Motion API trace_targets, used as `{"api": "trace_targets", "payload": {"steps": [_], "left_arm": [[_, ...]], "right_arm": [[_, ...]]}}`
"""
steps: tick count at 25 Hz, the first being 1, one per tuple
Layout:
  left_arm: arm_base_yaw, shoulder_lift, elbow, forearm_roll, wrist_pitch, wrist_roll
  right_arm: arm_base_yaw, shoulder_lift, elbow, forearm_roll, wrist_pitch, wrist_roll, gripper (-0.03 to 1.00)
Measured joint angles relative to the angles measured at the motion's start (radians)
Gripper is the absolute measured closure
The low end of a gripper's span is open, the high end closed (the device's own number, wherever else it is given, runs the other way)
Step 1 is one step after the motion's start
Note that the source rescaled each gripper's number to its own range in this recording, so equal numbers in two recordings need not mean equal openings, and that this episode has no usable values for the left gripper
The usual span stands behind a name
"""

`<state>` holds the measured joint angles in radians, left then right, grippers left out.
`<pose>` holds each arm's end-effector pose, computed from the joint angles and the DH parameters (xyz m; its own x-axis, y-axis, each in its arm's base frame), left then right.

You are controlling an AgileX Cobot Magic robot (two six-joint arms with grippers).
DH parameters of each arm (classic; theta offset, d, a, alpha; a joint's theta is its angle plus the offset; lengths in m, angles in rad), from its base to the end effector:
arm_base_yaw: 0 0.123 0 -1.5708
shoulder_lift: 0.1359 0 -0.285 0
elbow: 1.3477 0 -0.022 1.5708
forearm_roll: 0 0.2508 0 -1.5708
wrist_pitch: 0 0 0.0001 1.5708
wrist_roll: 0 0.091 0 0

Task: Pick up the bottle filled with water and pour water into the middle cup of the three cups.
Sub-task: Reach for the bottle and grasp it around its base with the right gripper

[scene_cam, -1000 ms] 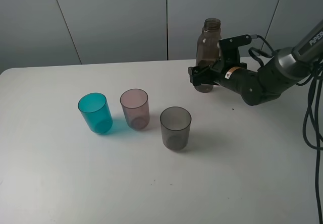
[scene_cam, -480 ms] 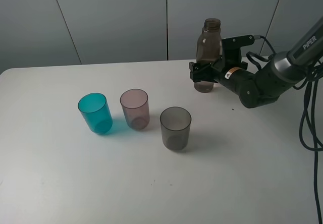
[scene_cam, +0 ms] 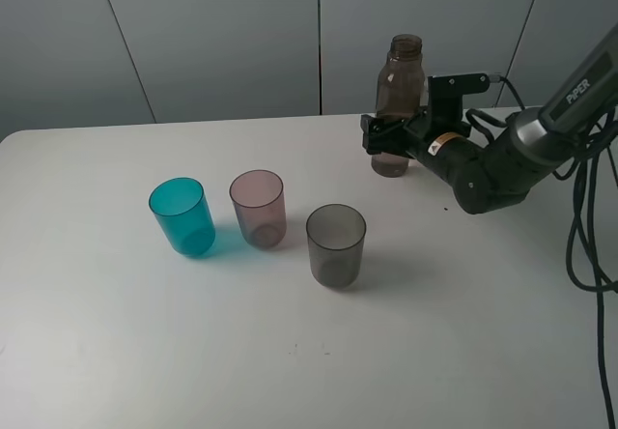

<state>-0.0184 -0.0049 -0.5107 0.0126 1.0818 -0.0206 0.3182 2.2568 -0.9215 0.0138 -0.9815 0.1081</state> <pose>-0.0077 0.0012 0.2785 -0.4609 -0.0062 -0.8874 0.0018 1.0000 -0.0079 0.3773 0.1232 0.0621 -0.2835 0.0282 -0.9586 -0.2714 0.9563 0.1084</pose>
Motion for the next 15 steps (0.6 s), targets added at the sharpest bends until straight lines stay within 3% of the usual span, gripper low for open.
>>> {"api": "trace_targets", "payload": {"steps": [15], "left_arm": [[0.000, 0.000, 0.000, 0.000, 0.000, 0.000]], "right_arm": [[0.000, 0.022, -0.038, -0.026, -0.004, -0.060, -0.03]]}}
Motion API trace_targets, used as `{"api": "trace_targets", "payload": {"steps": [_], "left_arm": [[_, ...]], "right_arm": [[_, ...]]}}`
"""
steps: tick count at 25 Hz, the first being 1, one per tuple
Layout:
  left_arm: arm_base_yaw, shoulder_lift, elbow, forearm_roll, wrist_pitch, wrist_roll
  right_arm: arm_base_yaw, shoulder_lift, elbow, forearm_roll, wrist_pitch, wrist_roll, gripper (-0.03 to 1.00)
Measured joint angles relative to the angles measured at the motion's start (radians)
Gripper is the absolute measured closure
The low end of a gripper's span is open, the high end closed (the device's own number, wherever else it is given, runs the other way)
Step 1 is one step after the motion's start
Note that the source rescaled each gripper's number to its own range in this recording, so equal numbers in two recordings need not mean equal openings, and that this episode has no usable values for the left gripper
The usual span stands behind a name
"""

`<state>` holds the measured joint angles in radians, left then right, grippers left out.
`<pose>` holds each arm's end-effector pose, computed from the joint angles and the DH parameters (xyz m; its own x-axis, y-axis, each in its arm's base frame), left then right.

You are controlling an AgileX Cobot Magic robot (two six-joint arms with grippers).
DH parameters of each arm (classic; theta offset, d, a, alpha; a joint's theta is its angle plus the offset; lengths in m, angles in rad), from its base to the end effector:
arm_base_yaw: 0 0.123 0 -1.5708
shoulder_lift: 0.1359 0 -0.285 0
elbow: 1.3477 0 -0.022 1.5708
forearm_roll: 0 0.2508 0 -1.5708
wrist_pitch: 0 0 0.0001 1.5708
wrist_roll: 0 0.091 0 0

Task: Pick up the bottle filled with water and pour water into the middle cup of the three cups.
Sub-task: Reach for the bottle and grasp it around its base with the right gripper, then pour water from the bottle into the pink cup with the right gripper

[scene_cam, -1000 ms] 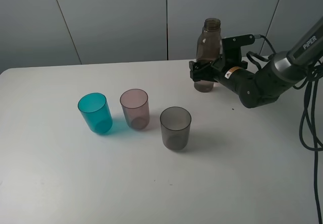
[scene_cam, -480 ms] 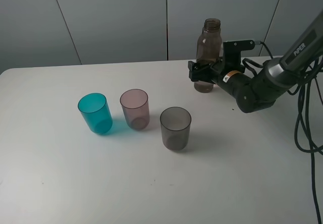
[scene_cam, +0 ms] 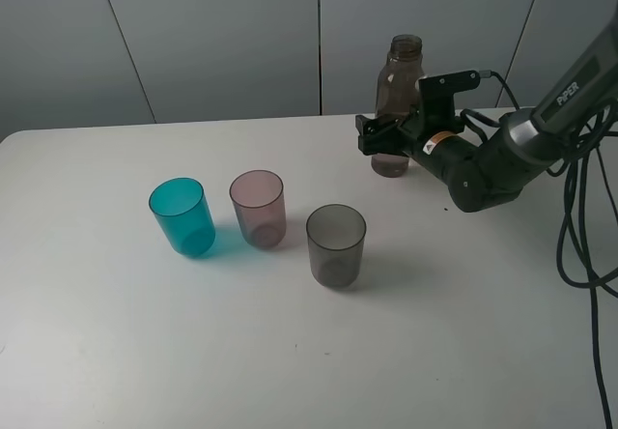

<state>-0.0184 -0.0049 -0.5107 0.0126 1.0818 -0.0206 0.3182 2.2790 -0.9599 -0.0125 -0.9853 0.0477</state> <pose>-0.0077 0.0012 0.2785 -0.4609 -0.0062 -0.8874 0.0018 1.0000 -0.0079 0.3847 0.1277 0.0608 -0.2448 -0.0377 -0.9688 -0.3127 0.9489 0.0421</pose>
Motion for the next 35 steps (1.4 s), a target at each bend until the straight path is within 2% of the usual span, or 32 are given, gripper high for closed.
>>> {"api": "trace_targets", "payload": {"steps": [11, 12, 13, 14, 15, 16, 17, 28, 35], "left_arm": [[0.000, 0.000, 0.000, 0.000, 0.000, 0.000], [0.000, 0.000, 0.000, 0.000, 0.000, 0.000], [0.000, 0.000, 0.000, 0.000, 0.000, 0.000], [0.000, 0.000, 0.000, 0.000, 0.000, 0.000], [0.000, 0.000, 0.000, 0.000, 0.000, 0.000], [0.000, 0.000, 0.000, 0.000, 0.000, 0.000], [0.000, 0.000, 0.000, 0.000, 0.000, 0.000], [0.000, 0.000, 0.000, 0.000, 0.000, 0.000], [0.000, 0.000, 0.000, 0.000, 0.000, 0.000]], "right_arm": [[0.000, 0.000, 0.000, -0.002, -0.001, -0.035, -0.03], [0.000, 0.000, 0.000, -0.002, -0.001, -0.035, 0.00], [0.000, 0.000, 0.000, -0.002, -0.001, -0.037, 0.19], [0.000, 0.000, 0.000, -0.002, -0.001, -0.037, 0.55], [0.000, 0.000, 0.000, -0.002, -0.001, -0.040, 0.97], [0.000, 0.000, 0.000, -0.002, -0.001, -0.038, 0.92], [0.000, 0.000, -0.001, -0.002, 0.002, -0.038, 0.95], [0.000, -0.006, -0.002, -0.061, 0.027, -0.025, 0.95], [0.014, -0.096, -0.002, -0.108, 0.203, -0.030, 0.95]]}}
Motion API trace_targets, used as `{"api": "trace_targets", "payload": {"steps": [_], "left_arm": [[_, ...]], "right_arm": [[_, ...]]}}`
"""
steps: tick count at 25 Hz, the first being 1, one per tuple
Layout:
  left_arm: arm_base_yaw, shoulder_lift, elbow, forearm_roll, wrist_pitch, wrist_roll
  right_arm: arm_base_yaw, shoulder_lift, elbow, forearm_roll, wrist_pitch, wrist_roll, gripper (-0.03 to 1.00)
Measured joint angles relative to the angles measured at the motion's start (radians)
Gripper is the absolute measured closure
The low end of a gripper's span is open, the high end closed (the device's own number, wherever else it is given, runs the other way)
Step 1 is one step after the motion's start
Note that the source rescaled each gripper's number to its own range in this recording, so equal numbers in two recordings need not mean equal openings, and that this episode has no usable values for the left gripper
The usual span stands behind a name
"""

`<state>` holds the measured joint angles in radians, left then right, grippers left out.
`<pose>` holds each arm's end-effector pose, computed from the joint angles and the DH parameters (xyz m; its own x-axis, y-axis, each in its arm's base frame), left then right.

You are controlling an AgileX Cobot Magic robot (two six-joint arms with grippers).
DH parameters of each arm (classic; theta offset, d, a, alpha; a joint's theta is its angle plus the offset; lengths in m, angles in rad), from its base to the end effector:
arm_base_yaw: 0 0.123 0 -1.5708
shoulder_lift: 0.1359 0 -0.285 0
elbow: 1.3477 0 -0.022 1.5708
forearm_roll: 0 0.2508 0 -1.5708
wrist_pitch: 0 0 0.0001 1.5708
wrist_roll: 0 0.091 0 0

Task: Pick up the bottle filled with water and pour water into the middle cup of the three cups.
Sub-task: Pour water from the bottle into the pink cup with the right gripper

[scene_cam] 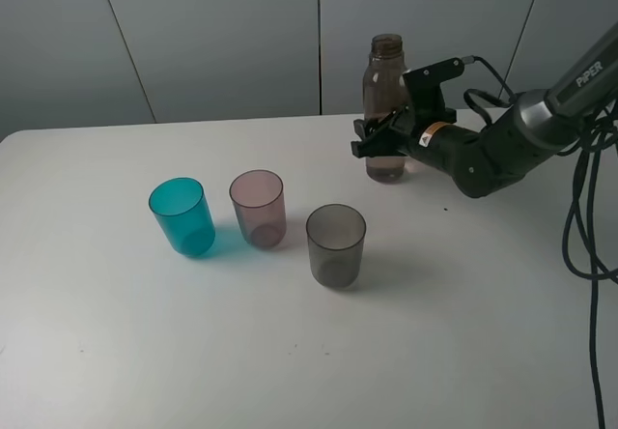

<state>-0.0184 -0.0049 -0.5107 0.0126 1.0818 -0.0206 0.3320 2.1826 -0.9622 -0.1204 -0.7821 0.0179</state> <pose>-0.0077 0.0012 0.2785 -0.4609 -0.0062 -0.8874 0.0018 1.0000 -0.0079 0.3804 0.1393 0.0825 -0.3006 -0.1749 -0.9376 -0.4211 0.9064 -0.0341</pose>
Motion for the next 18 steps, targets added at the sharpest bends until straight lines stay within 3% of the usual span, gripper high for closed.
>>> {"api": "trace_targets", "payload": {"steps": [3, 10, 18], "left_arm": [[0.000, 0.000, 0.000, 0.000, 0.000, 0.000], [0.000, 0.000, 0.000, 0.000, 0.000, 0.000], [0.000, 0.000, 0.000, 0.000, 0.000, 0.002]], "right_arm": [[0.020, -0.051, 0.000, -0.009, 0.048, -0.008, 0.95], [0.102, -0.091, 0.000, -0.019, 0.052, -0.059, 0.95], [0.186, -0.091, 0.000, -0.026, 0.058, -0.405, 0.95]]}}
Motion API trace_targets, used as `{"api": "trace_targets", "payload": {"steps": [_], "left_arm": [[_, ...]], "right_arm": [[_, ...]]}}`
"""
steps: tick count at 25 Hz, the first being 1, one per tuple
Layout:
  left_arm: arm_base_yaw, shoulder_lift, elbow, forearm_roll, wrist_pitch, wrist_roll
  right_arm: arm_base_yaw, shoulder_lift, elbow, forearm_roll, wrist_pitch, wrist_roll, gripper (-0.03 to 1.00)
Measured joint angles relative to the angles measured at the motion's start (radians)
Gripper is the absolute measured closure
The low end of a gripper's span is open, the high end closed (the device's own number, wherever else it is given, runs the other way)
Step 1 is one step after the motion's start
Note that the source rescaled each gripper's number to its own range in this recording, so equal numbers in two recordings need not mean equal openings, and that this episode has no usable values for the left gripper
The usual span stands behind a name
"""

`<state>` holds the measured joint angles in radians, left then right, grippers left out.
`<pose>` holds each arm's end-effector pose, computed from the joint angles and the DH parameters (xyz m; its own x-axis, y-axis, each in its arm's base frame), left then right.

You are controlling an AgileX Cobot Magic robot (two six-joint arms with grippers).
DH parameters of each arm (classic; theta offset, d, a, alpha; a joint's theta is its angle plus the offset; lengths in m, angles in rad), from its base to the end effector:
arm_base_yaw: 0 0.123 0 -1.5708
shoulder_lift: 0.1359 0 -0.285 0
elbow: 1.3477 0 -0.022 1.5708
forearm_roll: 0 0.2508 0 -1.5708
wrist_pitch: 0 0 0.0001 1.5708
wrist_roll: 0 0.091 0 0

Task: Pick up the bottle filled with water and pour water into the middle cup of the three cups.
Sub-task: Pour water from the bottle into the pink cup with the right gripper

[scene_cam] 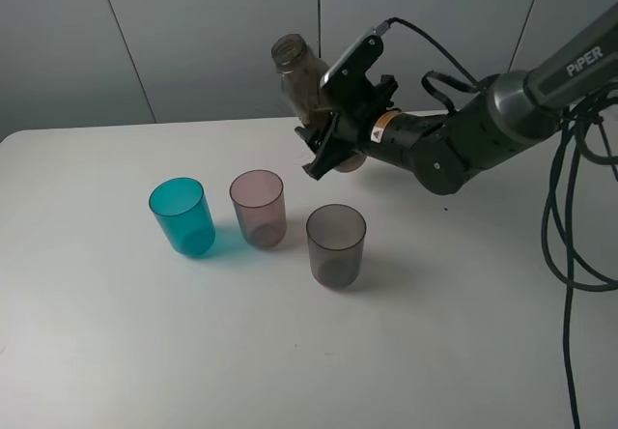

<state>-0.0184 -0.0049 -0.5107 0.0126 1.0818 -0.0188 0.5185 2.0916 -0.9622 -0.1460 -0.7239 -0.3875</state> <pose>-0.0077 0.0012 0.2785 -0.4609 -0.0044 -0.8875 0.0026 1.0000 -0.0063 0.3477 0.2085 0.1144 0.0304 -0.5293 -0.8479 -0.6350 0.6449 -0.4253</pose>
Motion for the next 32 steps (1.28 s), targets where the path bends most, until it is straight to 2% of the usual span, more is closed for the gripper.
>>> {"api": "trace_targets", "payload": {"steps": [9, 13, 20, 32], "left_arm": [[0.000, 0.000, 0.000, 0.000, 0.000, 0.002], [0.000, 0.000, 0.000, 0.000, 0.000, 0.002], [0.000, 0.000, 0.000, 0.000, 0.000, 0.000], [0.000, 0.000, 0.000, 0.000, 0.000, 0.000]], "right_arm": [[0.000, 0.000, 0.000, 0.004, 0.000, -0.436, 0.95], [0.000, 0.000, 0.000, 0.015, 0.000, -0.570, 0.95], [0.000, 0.000, 0.000, 0.097, -0.002, -0.735, 0.95], [0.000, 0.000, 0.000, 0.108, -0.002, -0.917, 0.95]]}}
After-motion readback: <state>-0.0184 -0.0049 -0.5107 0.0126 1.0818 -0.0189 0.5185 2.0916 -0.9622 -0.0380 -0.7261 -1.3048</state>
